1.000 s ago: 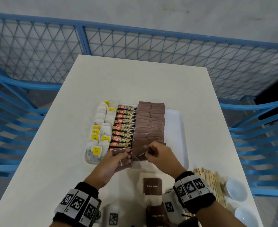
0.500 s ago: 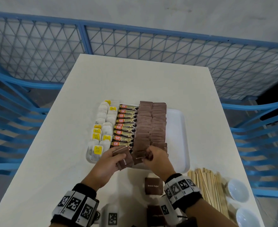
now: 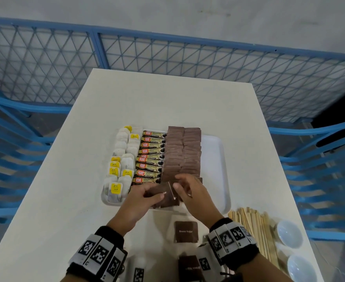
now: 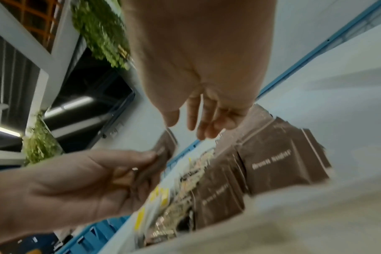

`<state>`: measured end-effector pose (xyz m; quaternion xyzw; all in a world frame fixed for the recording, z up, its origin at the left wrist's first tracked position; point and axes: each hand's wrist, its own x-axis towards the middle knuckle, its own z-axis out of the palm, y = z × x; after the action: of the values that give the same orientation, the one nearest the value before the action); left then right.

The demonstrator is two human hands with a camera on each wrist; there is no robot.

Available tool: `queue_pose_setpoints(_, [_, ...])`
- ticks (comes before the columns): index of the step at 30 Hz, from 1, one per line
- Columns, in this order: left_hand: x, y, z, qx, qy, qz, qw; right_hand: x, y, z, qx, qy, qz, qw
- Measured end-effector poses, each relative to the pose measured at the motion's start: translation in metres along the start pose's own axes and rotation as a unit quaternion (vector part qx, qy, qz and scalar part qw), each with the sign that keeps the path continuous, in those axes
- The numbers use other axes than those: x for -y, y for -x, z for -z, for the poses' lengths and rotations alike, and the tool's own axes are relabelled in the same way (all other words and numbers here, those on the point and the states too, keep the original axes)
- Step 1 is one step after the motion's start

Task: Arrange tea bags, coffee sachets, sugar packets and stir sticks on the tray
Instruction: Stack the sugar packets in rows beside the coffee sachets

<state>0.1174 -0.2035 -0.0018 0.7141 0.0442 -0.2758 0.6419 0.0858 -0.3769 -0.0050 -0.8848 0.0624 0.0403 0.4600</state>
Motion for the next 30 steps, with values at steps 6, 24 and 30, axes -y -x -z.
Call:
queue_pose_setpoints(6, [-0.002,-0.002,-0.016,0.067,-0.202,-0.090,0.973,0.002,0.004,0.019,0.054,0.021,0.041,0.997])
queue_pose_setpoints(24, [0.034,0.014,-0.035,0.127,-0.388,-0.127,0.904,-0.056,0.005,0.027,-0.030,0.037,-0.112,0.993])
queue_pose_setpoints(30, [0.038,0.016,-0.054,0.167,-0.483,-0.139,0.848,-0.055,0.014,0.033,-0.049,0.081,-0.043,0.995])
